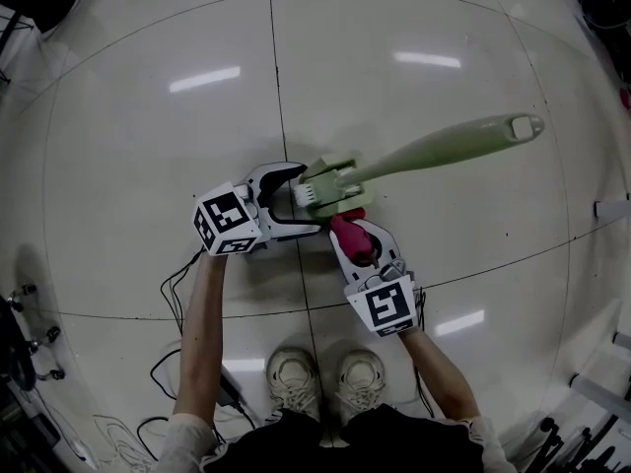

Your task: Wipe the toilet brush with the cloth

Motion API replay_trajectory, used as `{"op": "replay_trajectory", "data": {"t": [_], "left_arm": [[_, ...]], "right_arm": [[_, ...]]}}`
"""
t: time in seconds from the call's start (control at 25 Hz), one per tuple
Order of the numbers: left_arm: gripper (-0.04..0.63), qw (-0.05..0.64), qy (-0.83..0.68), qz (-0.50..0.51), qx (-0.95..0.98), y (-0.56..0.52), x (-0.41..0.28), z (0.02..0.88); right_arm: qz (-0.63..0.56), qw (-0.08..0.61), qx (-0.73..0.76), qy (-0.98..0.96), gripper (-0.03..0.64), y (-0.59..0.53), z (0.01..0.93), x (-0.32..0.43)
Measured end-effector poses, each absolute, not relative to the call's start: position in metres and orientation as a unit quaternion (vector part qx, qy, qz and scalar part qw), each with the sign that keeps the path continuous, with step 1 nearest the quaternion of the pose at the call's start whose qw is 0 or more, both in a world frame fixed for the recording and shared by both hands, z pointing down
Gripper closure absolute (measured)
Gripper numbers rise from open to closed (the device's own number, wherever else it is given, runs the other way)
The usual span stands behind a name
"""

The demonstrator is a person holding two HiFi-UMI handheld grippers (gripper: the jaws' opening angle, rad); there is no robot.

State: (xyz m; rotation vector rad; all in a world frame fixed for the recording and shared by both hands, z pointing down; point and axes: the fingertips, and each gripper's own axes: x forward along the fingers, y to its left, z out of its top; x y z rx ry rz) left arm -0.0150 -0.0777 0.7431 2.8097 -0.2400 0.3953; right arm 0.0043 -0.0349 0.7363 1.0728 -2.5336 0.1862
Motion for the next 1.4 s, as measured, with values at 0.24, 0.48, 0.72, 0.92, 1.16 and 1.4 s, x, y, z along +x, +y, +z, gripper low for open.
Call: {"op": "replay_trajectory", "data": {"t": [0.24,0.48,0.72,0.92,1.16,1.4], "left_arm": [[0.166,0.142,-0.106,0.132,0.975,-0.051,-0.015,0.742],[0.166,0.134,-0.080,0.129,0.979,-0.012,0.003,0.740],[0.166,0.117,-0.148,0.087,0.978,-0.046,-0.022,0.718],[0.166,0.151,-0.121,0.079,0.978,-0.061,-0.012,0.727],[0.163,0.163,-0.113,0.063,0.978,-0.039,0.000,0.726],[0.164,0.152,-0.108,0.079,0.979,-0.026,-0.001,0.731]], "right_arm": [[0.078,0.188,0.431,-0.879,0.548,-0.056,0.737,0.038],[0.069,0.196,0.445,-0.871,0.548,-0.057,0.740,0.049],[0.091,0.211,0.420,-0.878,0.548,-0.032,0.753,0.032],[0.095,0.234,0.403,-0.879,0.548,-0.025,0.764,0.020],[0.085,0.237,0.423,-0.871,0.548,-0.029,0.763,0.034],[0.083,0.238,0.429,-0.867,0.548,-0.025,0.764,0.035]]}}
